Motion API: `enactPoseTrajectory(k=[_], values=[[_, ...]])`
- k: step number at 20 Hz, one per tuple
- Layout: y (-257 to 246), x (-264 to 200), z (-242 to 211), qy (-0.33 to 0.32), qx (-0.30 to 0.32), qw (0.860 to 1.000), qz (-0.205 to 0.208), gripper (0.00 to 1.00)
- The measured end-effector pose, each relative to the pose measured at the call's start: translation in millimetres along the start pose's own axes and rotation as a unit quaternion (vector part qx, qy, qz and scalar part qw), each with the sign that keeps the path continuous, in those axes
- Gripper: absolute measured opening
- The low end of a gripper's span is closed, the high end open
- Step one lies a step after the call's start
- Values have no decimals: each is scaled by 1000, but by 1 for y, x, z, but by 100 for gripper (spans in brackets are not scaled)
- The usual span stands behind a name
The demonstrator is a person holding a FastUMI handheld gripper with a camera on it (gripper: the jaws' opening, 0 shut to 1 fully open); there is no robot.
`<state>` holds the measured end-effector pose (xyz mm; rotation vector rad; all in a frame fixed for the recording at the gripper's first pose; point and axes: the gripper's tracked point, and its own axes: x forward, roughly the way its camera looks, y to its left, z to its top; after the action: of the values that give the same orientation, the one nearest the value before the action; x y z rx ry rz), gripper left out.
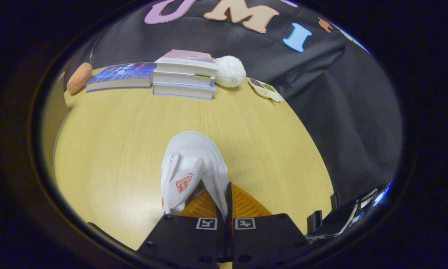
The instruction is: Open the storage box then place both shoes into the box .Put the left shoe in first, then the right shoe, with the right side of both shoes facing outward in a uniform manner.
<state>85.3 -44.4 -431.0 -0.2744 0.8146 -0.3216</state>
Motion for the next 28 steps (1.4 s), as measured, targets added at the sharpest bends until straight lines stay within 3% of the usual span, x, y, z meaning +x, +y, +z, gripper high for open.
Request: enactPoseTrajectory(k=[5, 11, 19, 21, 24, 28], values=[[0, -45, 45, -29, 11, 998, -58, 3], [27, -119, 121, -88, 20, 993, -78, 3], [74, -257, 243, -217, 19, 969, -116, 3], [102, -285, 273, -251, 30, 962, -100, 3], [156, -317, 297, -282, 58, 957, -44, 3], [231, -326, 297, -278, 97, 955, 43, 3]])
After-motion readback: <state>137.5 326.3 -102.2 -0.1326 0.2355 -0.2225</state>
